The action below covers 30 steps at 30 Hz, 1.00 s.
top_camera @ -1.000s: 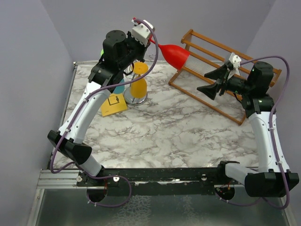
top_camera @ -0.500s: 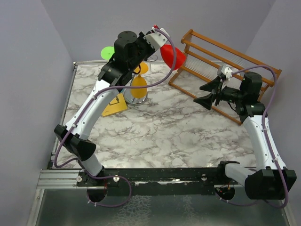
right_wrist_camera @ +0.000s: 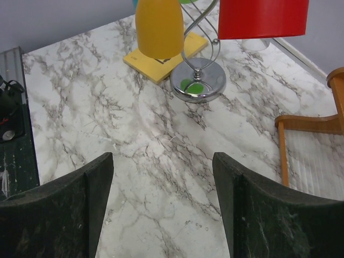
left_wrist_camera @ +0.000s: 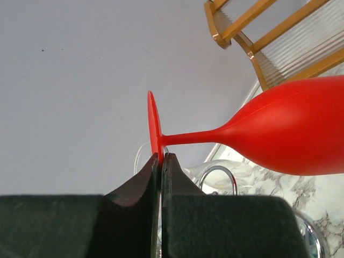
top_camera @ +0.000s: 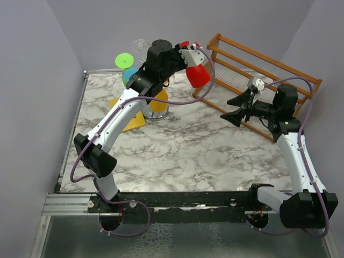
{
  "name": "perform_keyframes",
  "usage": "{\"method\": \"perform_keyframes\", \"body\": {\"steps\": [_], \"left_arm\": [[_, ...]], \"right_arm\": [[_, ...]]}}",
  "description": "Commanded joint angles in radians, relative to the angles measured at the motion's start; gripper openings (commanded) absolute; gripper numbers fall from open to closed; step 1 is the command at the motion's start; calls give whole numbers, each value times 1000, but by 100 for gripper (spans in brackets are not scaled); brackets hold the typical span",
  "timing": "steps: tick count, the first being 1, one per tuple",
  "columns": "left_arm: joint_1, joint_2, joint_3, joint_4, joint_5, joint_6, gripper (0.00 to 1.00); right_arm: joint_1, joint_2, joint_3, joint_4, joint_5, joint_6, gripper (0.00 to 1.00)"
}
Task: Place the wine glass upside down on the wine glass rack
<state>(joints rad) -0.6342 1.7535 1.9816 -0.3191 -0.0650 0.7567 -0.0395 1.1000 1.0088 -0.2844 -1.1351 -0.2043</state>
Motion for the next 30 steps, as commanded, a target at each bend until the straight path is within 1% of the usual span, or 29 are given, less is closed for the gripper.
{"method": "perform_keyframes", "body": {"steps": [1, 9, 15, 21, 30], "left_arm": [[-12, 3, -18, 16, -42, 105, 0], [-19, 20, -34, -23, -53, 176, 0], [-21, 37, -20, -45, -61, 194, 0], [-21, 63, 15, -92, -112, 211, 0], [-20, 52, 9, -108, -158, 215, 0]], "right_arm": [[-3, -8, -13, 43, -35, 18, 74], [-3, -3, -18, 51, -40, 28, 74], [-3, -6, -19, 53, -39, 29, 74], [-3, -10, -21, 53, -41, 29, 74], [-3, -15, -22, 53, -38, 27, 74]]}}
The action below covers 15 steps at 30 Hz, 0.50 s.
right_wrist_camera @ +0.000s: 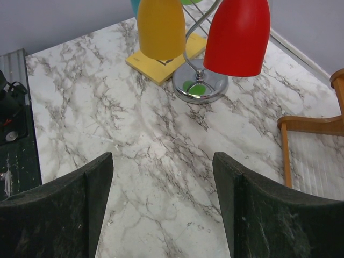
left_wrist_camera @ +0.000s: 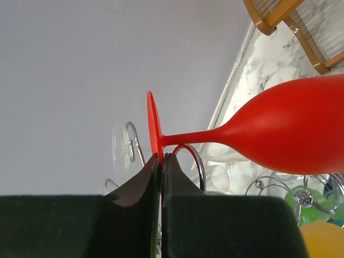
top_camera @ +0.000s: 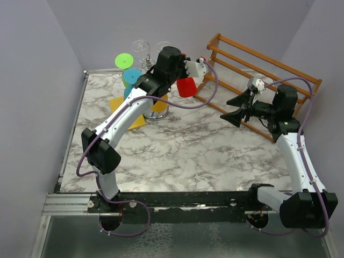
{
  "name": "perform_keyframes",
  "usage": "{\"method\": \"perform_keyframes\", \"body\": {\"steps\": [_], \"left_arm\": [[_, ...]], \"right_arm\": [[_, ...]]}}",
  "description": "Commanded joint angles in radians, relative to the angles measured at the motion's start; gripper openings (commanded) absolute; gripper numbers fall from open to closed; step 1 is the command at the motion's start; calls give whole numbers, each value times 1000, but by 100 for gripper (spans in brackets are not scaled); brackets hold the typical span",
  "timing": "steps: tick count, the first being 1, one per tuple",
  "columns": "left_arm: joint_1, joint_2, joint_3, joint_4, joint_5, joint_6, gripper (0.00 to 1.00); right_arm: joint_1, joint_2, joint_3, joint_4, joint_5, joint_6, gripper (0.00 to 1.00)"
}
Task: Place the wine glass upside down on the wine glass rack
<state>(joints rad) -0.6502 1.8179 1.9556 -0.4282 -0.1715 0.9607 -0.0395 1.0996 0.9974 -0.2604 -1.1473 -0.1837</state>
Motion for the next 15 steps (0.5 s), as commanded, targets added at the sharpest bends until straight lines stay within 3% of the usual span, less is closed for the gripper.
{"method": "perform_keyframes", "body": {"steps": [1, 15], "left_arm": [[-5, -14, 34, -2, -56, 14, 0], [-5, -49, 9, -26, -85, 20, 0]], "right_arm": [[-3, -14, -11, 29, -26, 6, 74], [-3, -10, -12, 29, -23, 6, 75]]}}
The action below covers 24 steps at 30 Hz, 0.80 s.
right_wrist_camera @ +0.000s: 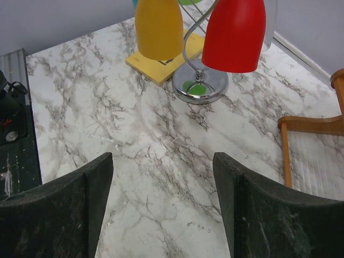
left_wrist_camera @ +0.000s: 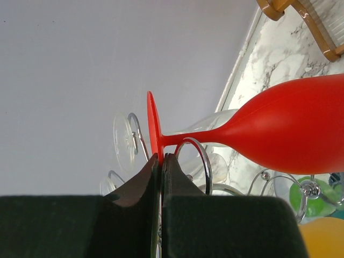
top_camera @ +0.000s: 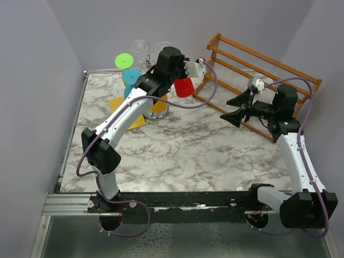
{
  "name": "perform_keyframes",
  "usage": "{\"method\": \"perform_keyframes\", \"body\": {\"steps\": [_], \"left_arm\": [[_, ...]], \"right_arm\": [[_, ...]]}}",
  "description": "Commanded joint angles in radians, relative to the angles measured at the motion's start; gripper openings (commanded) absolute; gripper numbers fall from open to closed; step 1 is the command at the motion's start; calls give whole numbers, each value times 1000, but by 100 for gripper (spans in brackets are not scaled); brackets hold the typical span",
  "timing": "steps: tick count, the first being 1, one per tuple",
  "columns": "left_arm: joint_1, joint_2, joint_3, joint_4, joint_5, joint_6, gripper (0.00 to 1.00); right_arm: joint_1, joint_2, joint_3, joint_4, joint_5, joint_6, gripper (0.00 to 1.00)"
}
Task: Place the wine glass upside down on the wine glass rack
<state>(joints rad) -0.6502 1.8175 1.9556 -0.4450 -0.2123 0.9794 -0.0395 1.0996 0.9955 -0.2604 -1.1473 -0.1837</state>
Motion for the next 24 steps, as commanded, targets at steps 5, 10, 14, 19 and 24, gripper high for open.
{"method": "perform_keyframes", "body": {"steps": [5, 10, 14, 19, 24], "left_arm": [[-6, -47, 23, -14, -55, -9, 0], [-8, -56, 35, -24, -71, -27, 0], [-13, -72, 24, -26, -71, -41, 0], [-26, -93, -1, -32, -73, -48, 0], [-42, -109, -21, -28, -94, -51, 0]], "right_arm": [[-3, -11, -10, 27, -20, 3, 75], [-4, -10, -10, 27, -19, 1, 75], [-3, -8, -11, 27, -19, 1, 75], [-3, -8, -9, 26, -19, 0, 75], [-4, -8, -9, 24, -18, 0, 75]]}}
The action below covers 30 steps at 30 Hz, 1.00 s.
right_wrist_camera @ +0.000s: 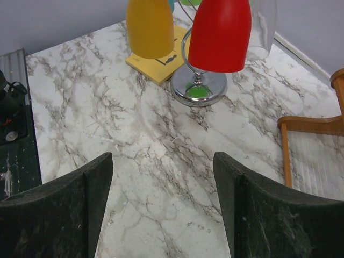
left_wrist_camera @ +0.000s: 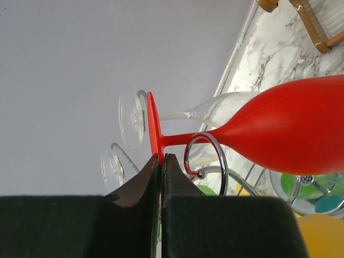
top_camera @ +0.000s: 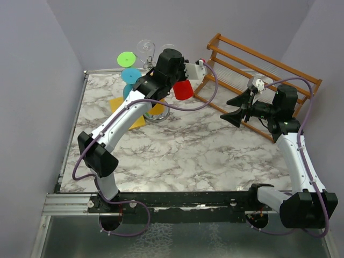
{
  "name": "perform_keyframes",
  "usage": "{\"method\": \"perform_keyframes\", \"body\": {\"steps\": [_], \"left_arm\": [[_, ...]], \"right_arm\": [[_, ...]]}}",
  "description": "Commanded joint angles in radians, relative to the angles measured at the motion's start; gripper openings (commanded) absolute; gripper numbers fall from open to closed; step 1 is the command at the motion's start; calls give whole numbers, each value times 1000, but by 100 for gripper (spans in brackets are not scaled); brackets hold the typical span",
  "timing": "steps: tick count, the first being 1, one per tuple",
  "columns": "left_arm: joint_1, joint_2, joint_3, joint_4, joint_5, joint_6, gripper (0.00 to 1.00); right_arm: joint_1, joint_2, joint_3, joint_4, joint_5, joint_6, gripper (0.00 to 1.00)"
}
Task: Place the wine glass upside down on the wine glass rack
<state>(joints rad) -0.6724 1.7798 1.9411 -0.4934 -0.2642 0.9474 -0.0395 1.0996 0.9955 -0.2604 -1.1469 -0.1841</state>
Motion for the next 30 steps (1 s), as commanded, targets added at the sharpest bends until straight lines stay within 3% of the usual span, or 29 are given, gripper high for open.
{"method": "perform_keyframes", "body": {"steps": [1, 30], "left_arm": [[-23, -73, -8, 21, -48, -19, 0], [-72, -77, -46, -11, -187, 15, 0]], "right_arm": [[-4, -8, -9, 24, -19, 0, 75], [-3, -12, -9, 23, -20, -3, 75]]}}
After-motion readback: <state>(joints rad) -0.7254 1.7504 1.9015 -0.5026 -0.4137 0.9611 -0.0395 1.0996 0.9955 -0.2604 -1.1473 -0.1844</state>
